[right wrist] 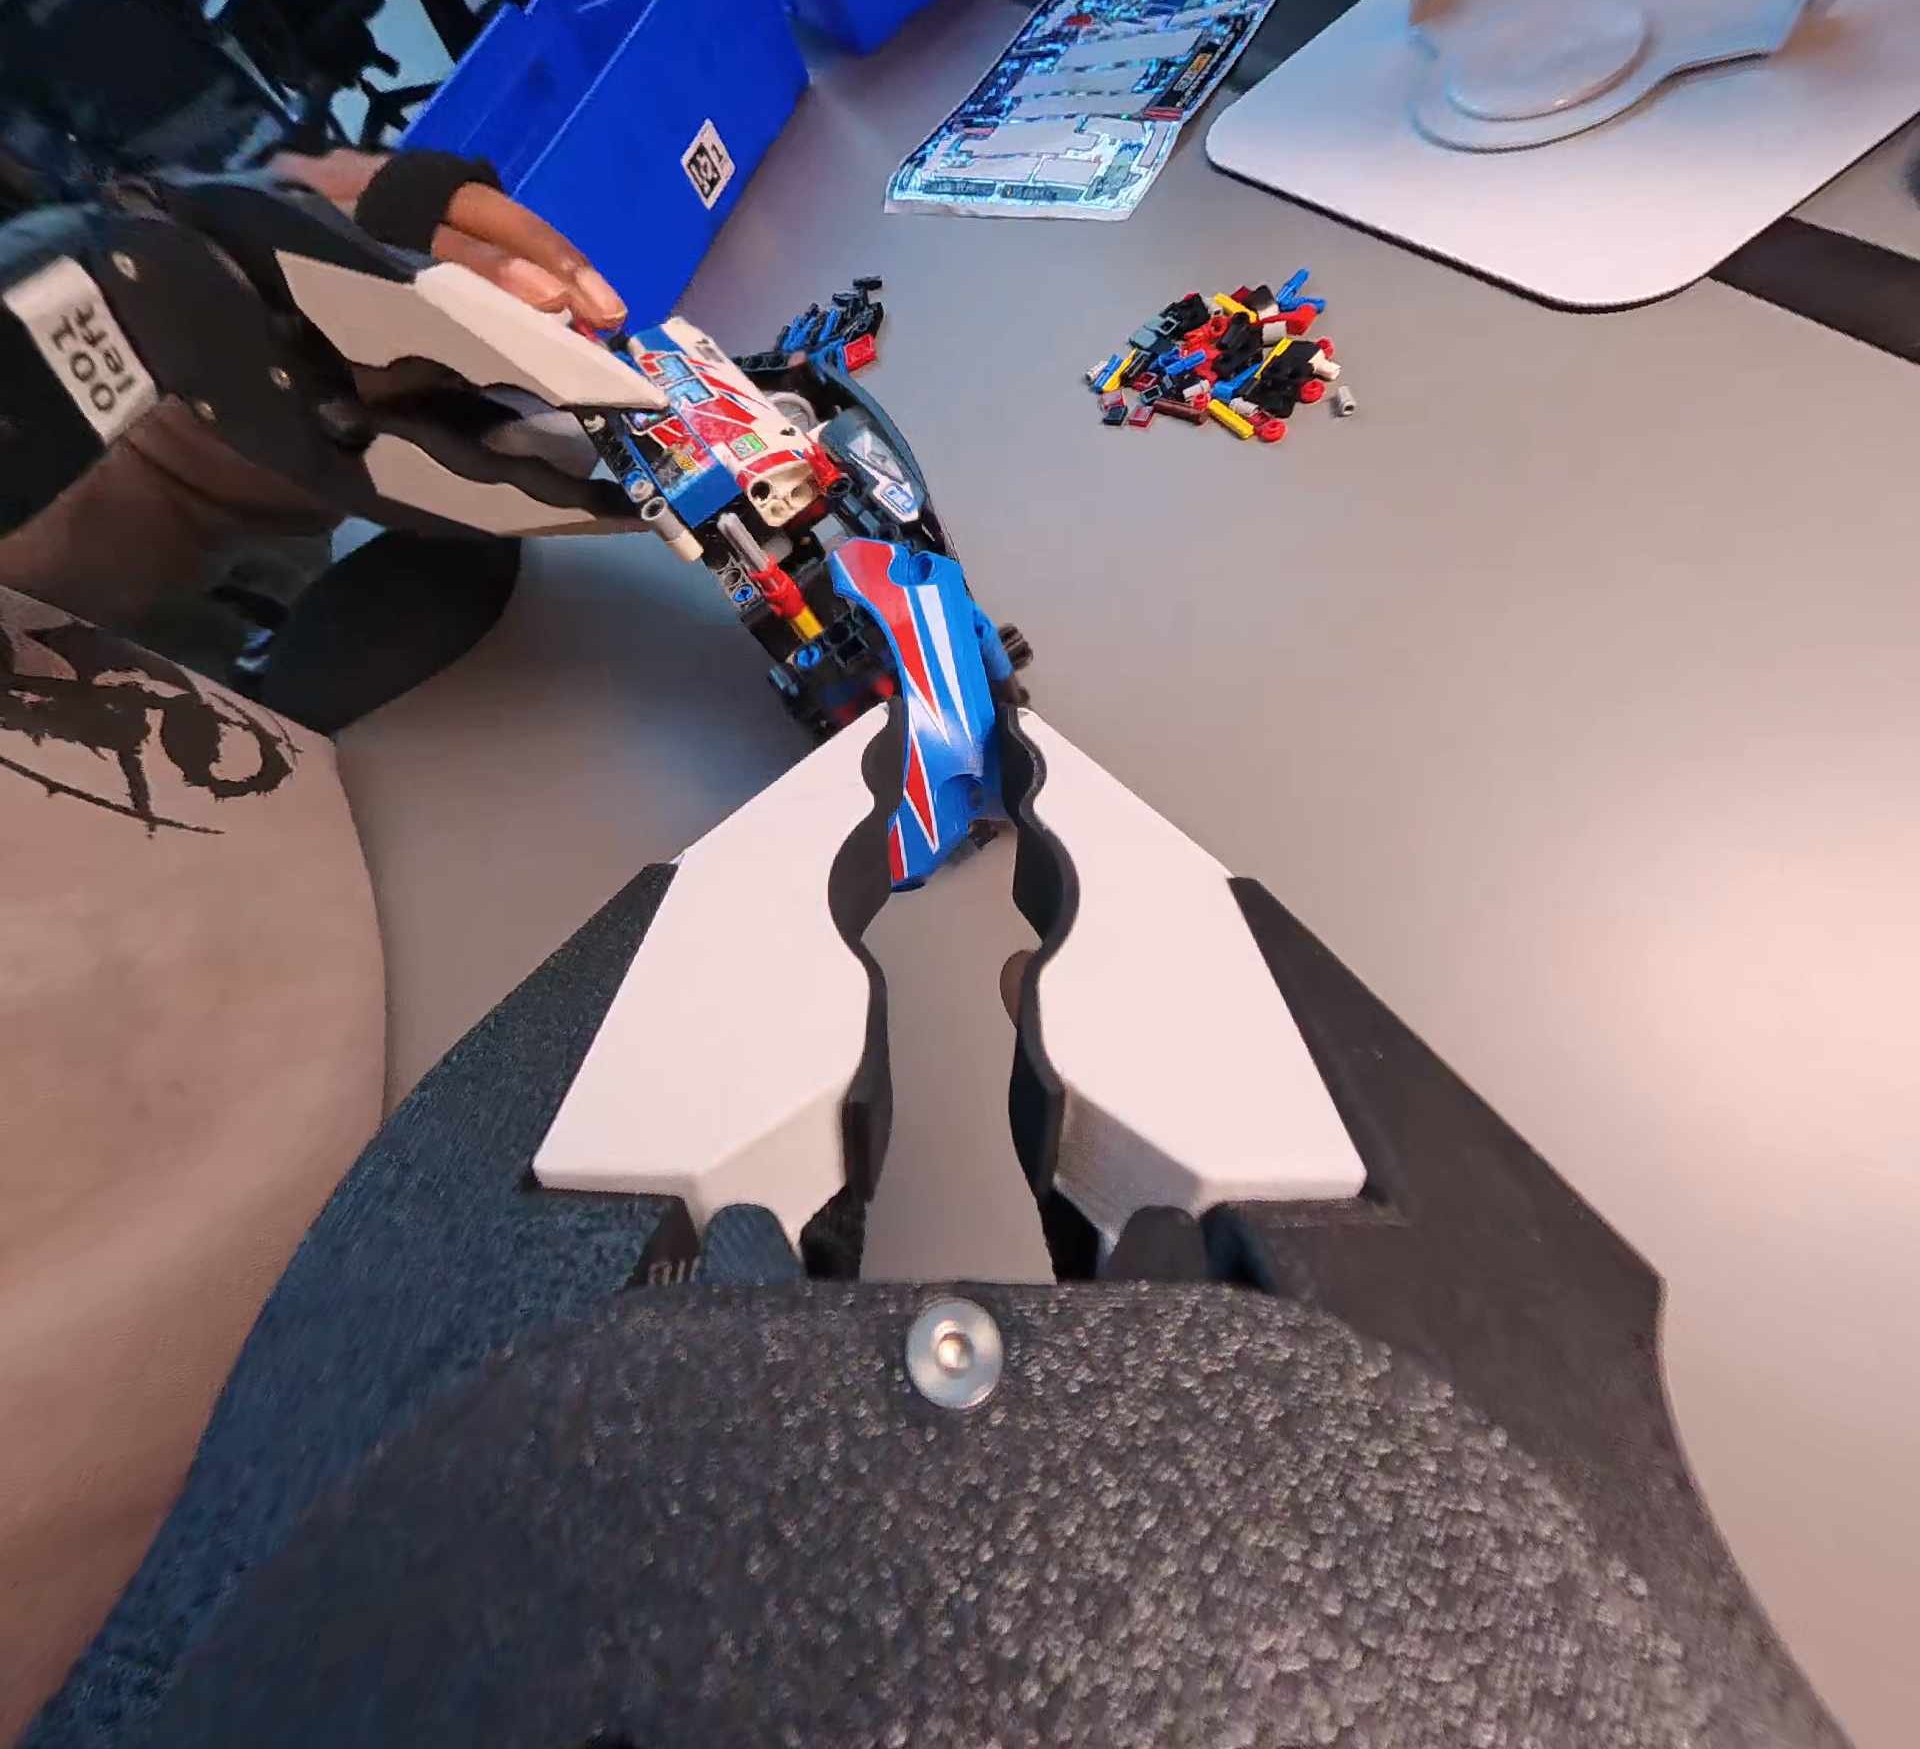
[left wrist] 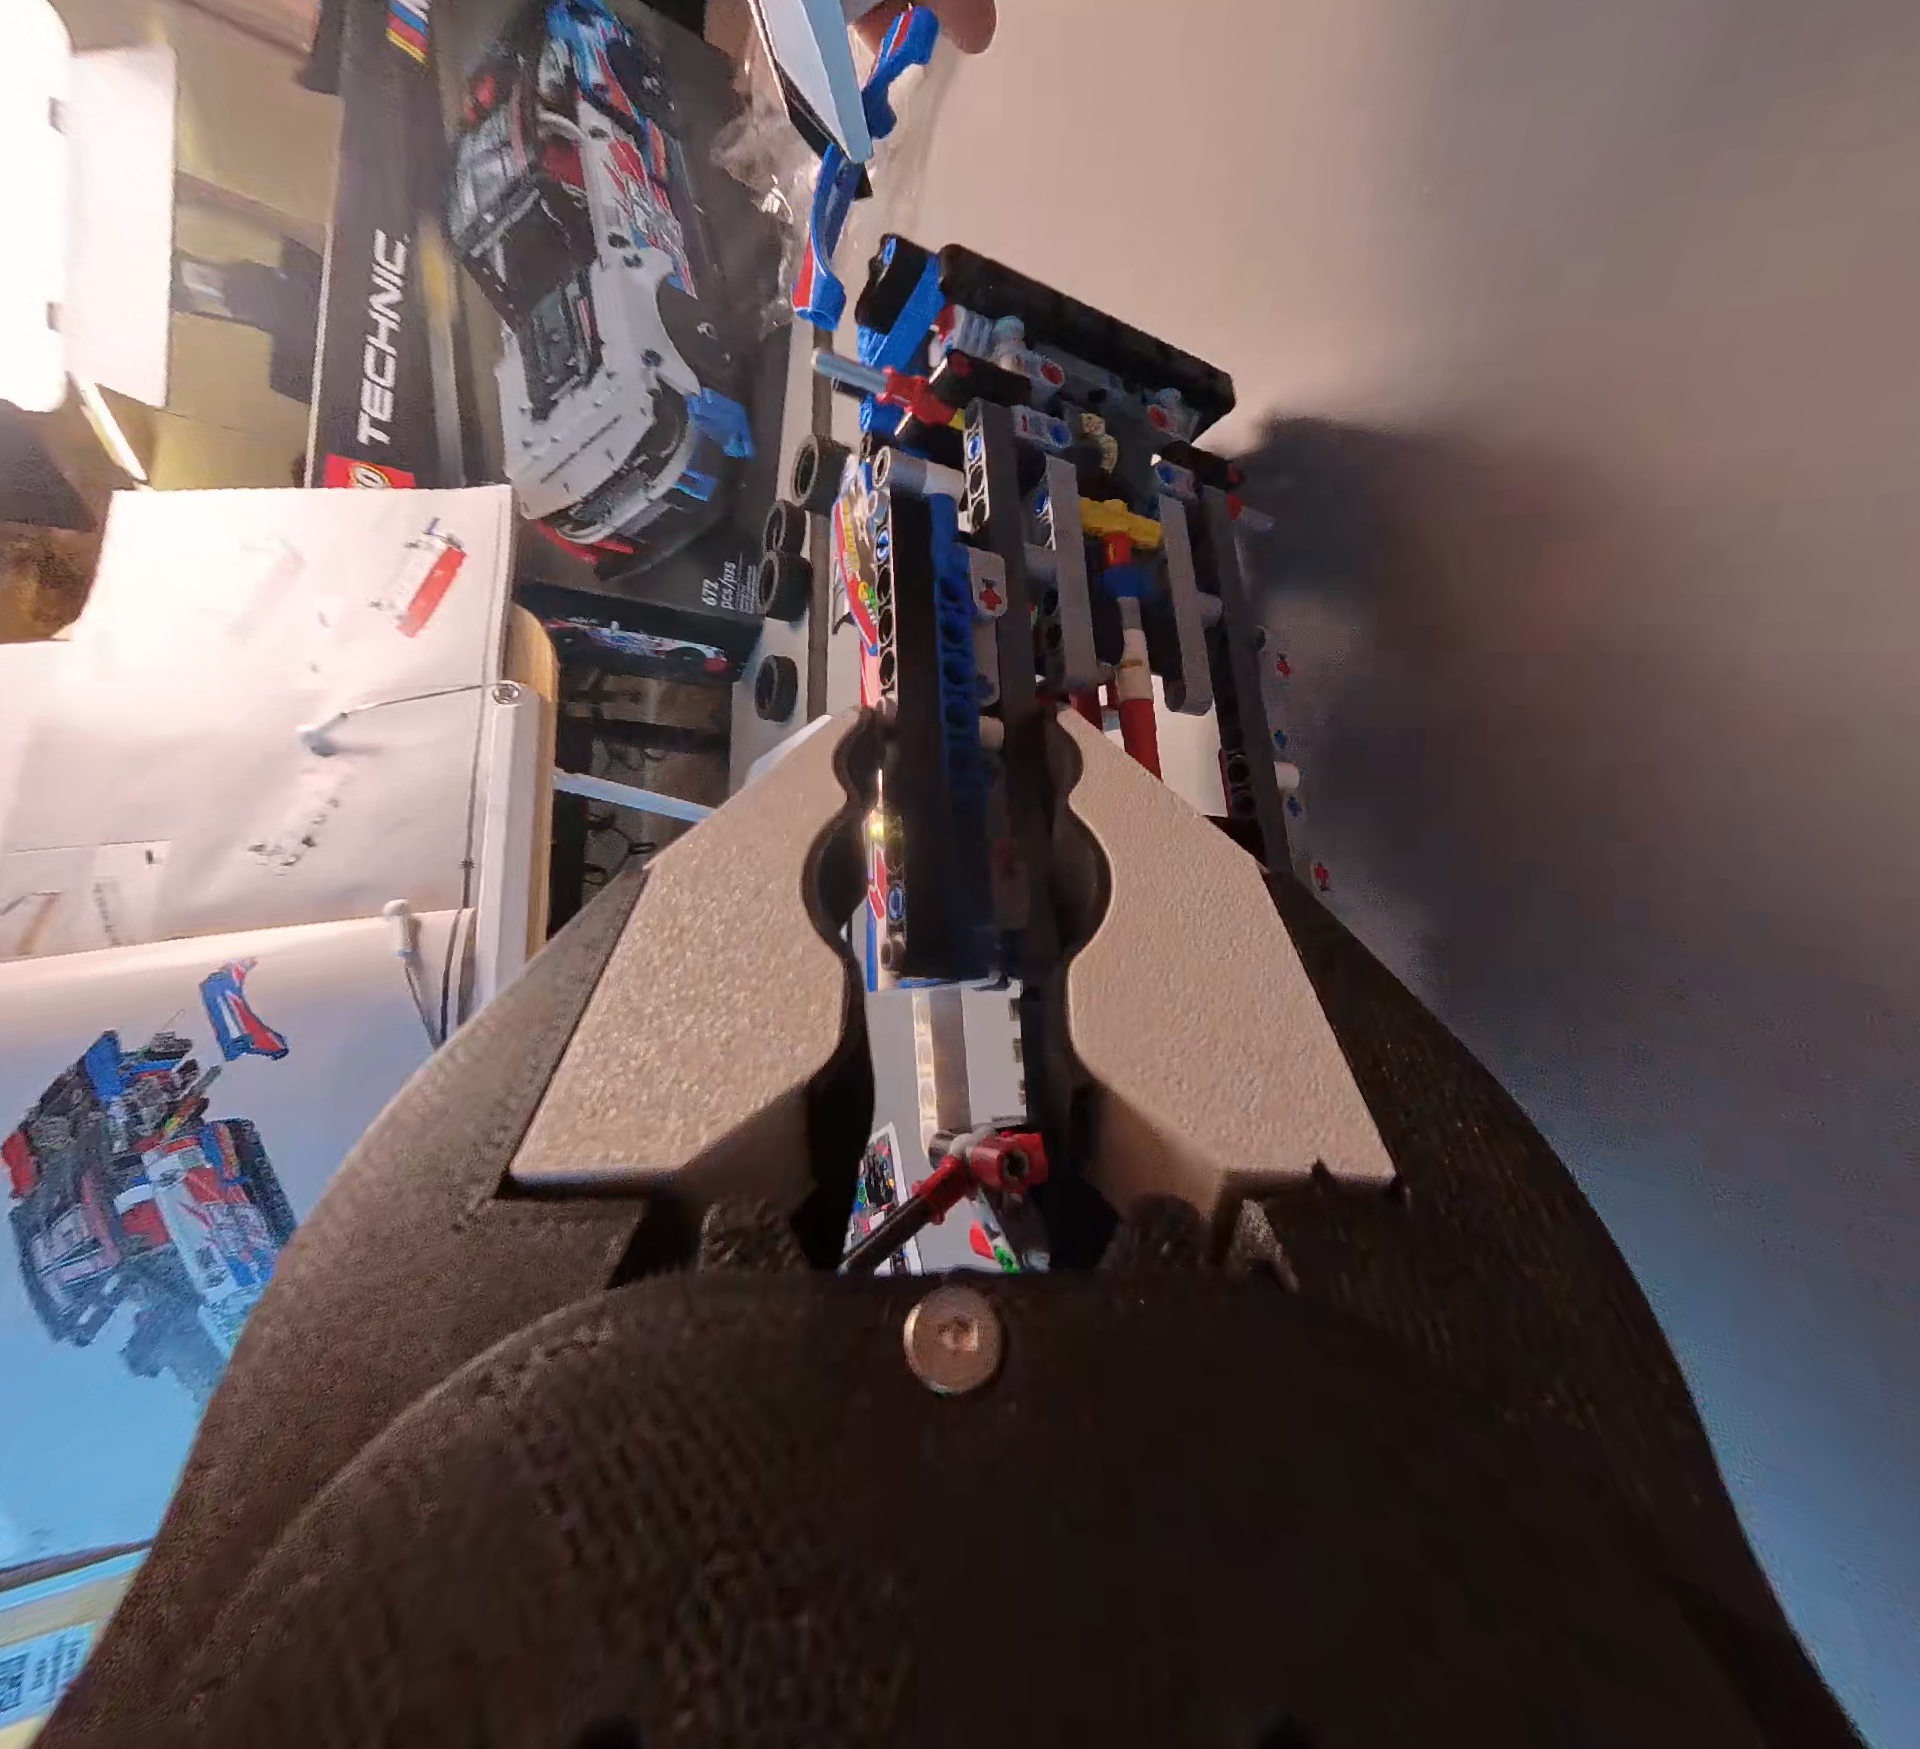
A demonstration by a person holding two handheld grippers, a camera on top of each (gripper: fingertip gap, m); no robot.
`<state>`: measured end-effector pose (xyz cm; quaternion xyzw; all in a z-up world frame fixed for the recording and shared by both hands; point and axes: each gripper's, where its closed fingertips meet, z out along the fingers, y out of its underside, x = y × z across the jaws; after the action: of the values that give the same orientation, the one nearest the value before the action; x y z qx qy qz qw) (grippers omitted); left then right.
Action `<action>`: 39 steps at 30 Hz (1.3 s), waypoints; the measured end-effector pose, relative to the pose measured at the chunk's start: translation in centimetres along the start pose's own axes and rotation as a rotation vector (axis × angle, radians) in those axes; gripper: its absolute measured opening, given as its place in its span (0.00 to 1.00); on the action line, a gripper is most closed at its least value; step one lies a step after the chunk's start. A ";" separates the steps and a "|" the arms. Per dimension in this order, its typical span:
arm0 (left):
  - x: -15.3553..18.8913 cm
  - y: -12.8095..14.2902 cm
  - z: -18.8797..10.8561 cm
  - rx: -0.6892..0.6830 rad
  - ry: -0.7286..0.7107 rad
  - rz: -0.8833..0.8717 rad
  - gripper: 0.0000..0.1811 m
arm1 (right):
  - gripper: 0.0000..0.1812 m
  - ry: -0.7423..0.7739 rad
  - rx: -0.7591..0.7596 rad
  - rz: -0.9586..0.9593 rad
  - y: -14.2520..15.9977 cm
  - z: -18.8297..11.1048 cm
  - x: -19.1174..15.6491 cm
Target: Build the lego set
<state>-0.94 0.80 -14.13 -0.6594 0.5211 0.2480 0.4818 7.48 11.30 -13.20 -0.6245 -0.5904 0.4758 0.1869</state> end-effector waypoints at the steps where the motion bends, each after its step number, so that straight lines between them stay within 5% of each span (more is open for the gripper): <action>1: 0.7 -0.3 -0.3 0.008 -0.035 0.018 0.15 | 0.08 -0.004 0.010 0.008 0.6 -0.2 -0.4; 7: 4.2 -2.8 -2.6 0.073 -0.233 0.188 0.13 | 0.08 -0.022 0.026 0.010 4.6 -1.1 -3.2; 15: 10.6 -1.9 -2.1 0.008 -0.060 0.201 0.07 | 0.08 0.012 -0.036 0.031 10.2 0.1 -5.1; 20: 12.8 -1.3 -1.4 -0.019 0.070 0.148 0.07 | 0.08 0.039 -0.053 0.019 11.1 0.2 -5.4; 24: 14.7 -1.5 -3.7 0.025 0.399 -0.005 0.10 | 0.08 0.058 -0.060 0.002 11.5 -0.6 -5.6; 27: 11.7 -4.0 -8.2 0.160 0.770 -0.457 0.14 | 0.08 0.067 -0.052 -0.010 11.8 -1.6 -5.9; 28: 9.0 -4.6 -8.7 0.236 0.797 -0.571 0.15 | 0.08 0.066 -0.052 -0.014 11.9 -1.9 -6.0; 30: 3.5 -3.0 -6.1 0.252 0.724 -0.731 0.17 | 0.08 0.055 -0.042 -0.025 12.0 -2.1 -6.2; 32: 1.4 -0.5 -2.3 0.146 0.825 -0.892 0.23 | 0.08 0.039 -0.028 -0.019 11.7 -1.8 -6.3; 36: 2.7 1.3 2.0 0.034 1.228 -1.016 0.22 | 0.08 0.004 -0.009 -0.003 11.1 -1.6 -7.0; 39: 4.2 0.6 1.2 0.015 1.503 -0.987 0.16 | 0.08 0.016 -0.013 -0.004 11.7 -2.3 -7.1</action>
<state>0.08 -0.03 -18.30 -0.7933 0.3577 -0.4877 0.0698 16.94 2.85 -18.79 -0.6285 -0.5931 0.4665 0.1886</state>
